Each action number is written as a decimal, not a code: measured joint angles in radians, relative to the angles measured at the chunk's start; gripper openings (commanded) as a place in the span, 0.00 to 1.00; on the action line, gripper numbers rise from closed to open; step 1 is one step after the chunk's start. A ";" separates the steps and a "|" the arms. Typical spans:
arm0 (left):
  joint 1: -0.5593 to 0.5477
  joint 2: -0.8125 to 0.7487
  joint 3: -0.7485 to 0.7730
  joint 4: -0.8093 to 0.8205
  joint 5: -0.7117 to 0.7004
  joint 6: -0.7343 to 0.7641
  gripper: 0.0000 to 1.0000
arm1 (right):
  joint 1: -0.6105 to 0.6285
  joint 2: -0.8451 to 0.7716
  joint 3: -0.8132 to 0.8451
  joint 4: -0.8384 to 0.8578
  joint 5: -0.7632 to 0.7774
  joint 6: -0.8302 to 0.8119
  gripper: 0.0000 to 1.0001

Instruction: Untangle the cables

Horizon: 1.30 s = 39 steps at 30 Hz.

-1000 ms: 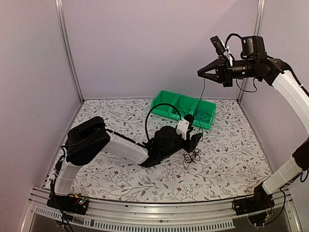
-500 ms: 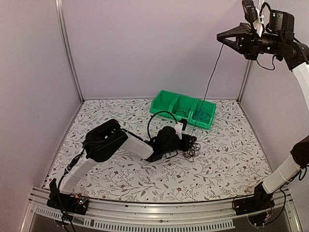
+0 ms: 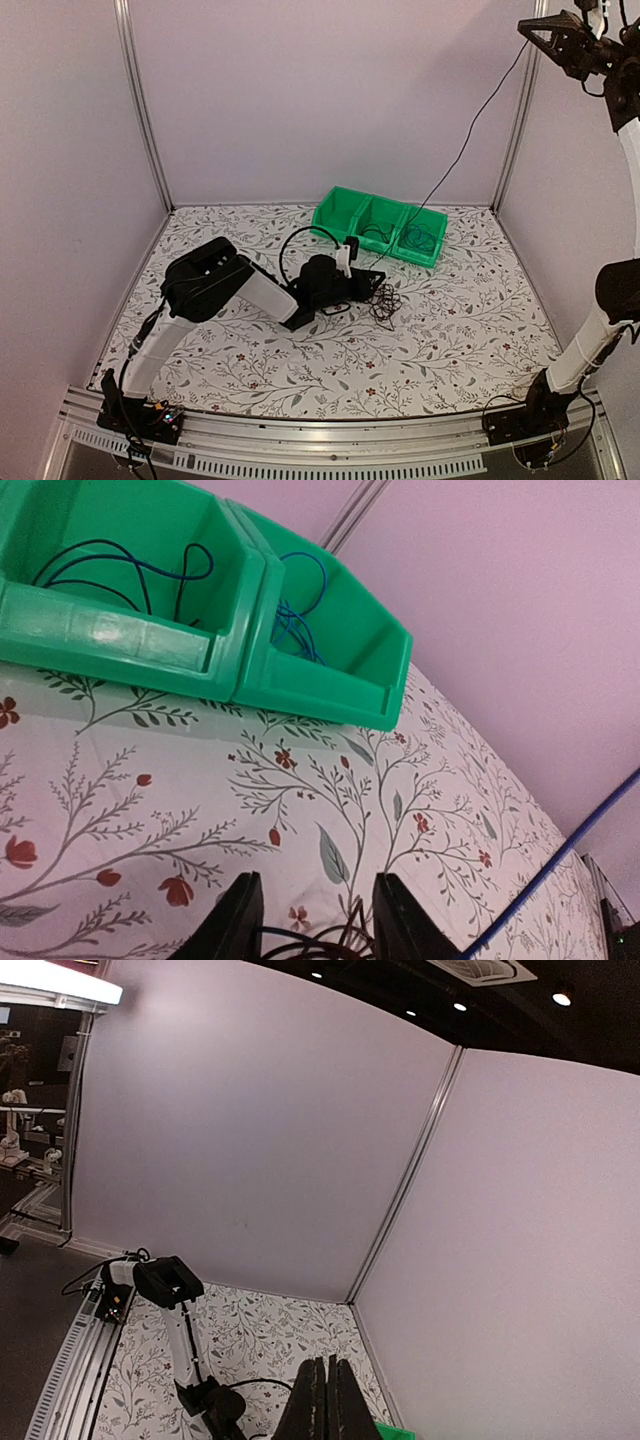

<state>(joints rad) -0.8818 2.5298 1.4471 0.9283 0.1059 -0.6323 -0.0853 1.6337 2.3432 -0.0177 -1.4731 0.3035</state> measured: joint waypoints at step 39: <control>-0.074 -0.506 -0.520 0.042 -0.092 0.450 0.04 | 0.056 -0.447 -1.538 -0.497 0.593 -0.956 0.54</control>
<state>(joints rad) -0.9554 2.0235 0.9272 0.9707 0.0139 -0.1822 -0.0296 1.1866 0.8051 -0.5148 -0.8803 -0.6529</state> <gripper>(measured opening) 0.041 0.501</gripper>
